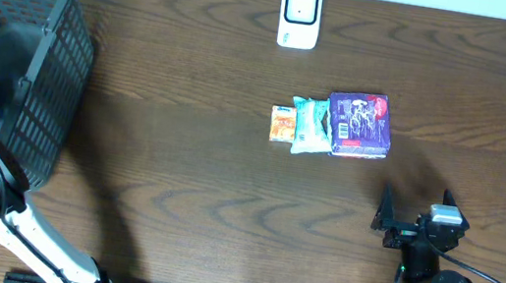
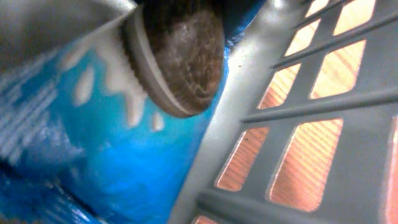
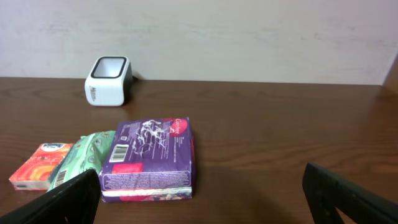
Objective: Scan the item barcode
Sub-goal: 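Lift the Oreo pack out and lower it left of the Kleenex pack, then release the Oreo pack and raise the left arm to a hold pose, then reach the right gripper to the purple Carefree pack and grasp it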
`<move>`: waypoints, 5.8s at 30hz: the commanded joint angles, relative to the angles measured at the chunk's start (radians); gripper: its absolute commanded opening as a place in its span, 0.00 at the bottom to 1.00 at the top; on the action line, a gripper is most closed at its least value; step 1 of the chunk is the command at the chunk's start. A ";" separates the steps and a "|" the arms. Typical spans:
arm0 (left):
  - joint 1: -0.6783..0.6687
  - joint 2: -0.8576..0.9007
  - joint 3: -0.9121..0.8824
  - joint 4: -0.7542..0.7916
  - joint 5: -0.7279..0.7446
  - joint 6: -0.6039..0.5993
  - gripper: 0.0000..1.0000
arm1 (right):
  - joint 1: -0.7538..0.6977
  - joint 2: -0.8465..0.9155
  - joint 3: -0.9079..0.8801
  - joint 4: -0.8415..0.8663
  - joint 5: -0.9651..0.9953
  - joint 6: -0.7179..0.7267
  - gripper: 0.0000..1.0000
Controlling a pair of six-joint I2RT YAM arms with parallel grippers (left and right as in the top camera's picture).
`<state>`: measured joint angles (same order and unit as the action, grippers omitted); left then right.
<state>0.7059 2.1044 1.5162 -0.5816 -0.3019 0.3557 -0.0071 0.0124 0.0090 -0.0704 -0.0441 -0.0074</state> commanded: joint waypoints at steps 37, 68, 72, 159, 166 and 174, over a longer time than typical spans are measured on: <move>-0.906 -0.644 0.013 -0.024 0.422 -0.724 0.07 | -0.005 -0.005 -0.003 -0.002 0.009 0.014 0.99; -1.052 -0.346 0.071 -0.108 0.327 -0.773 0.78 | -0.005 -0.005 -0.003 -0.002 0.009 0.014 0.99; -0.960 -0.505 0.071 -0.172 0.327 -0.722 0.93 | -0.005 -0.005 -0.003 -0.002 0.009 0.014 0.99; -0.840 -0.660 0.070 -0.518 0.327 -0.723 0.98 | -0.072 1.332 1.218 -0.683 -0.420 -0.061 0.99; -0.840 -0.660 0.070 -0.518 0.327 -0.722 0.98 | -0.075 1.603 1.255 -0.642 -0.380 -0.051 0.99; -0.840 -0.660 0.070 -0.518 0.327 -0.723 0.98 | -0.162 1.841 1.255 -0.499 -0.490 -0.034 0.82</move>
<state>-0.1390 1.4456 1.5822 -1.0969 0.0380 -0.3840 -0.1368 1.7981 1.2503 -0.5995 -0.4328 -0.0174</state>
